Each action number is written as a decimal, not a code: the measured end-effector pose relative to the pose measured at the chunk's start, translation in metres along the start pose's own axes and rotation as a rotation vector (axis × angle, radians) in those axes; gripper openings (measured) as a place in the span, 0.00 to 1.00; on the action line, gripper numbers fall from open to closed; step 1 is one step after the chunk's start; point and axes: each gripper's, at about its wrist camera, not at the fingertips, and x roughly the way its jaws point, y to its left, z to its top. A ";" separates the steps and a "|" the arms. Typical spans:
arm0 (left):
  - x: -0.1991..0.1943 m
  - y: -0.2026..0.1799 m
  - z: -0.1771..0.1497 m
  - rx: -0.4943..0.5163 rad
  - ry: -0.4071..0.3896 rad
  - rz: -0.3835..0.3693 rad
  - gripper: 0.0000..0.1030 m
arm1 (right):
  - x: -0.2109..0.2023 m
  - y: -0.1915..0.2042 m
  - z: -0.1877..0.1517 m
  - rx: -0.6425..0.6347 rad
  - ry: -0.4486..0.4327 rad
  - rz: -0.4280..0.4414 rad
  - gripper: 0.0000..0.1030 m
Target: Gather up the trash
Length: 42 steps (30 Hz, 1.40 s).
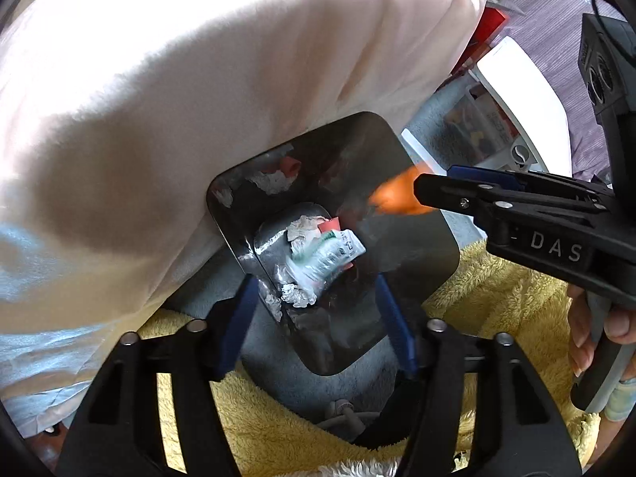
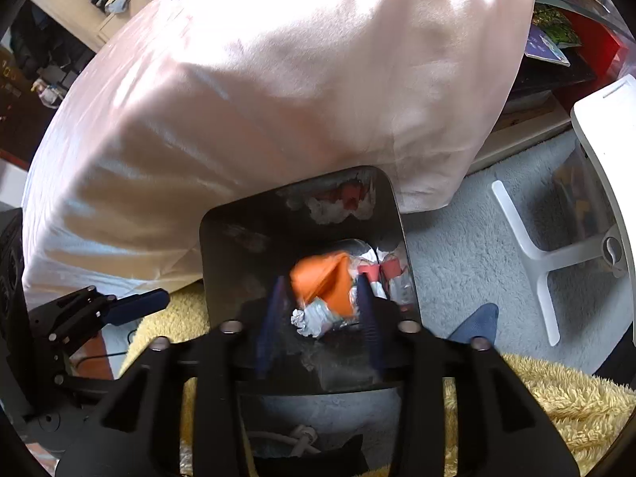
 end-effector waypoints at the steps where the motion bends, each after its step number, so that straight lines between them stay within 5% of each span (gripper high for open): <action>1: -0.002 0.000 0.000 0.002 -0.005 0.001 0.64 | -0.001 0.000 0.001 0.003 -0.003 -0.003 0.47; 11: -0.053 0.001 -0.003 0.037 -0.105 0.051 0.89 | -0.042 0.001 0.010 -0.006 -0.106 -0.068 0.92; 25: -0.148 0.041 0.034 -0.029 -0.303 0.116 0.92 | -0.121 0.014 0.066 -0.037 -0.304 -0.056 0.92; 42: -0.157 0.097 0.121 -0.112 -0.338 0.196 0.92 | -0.091 0.047 0.165 -0.074 -0.318 0.006 0.92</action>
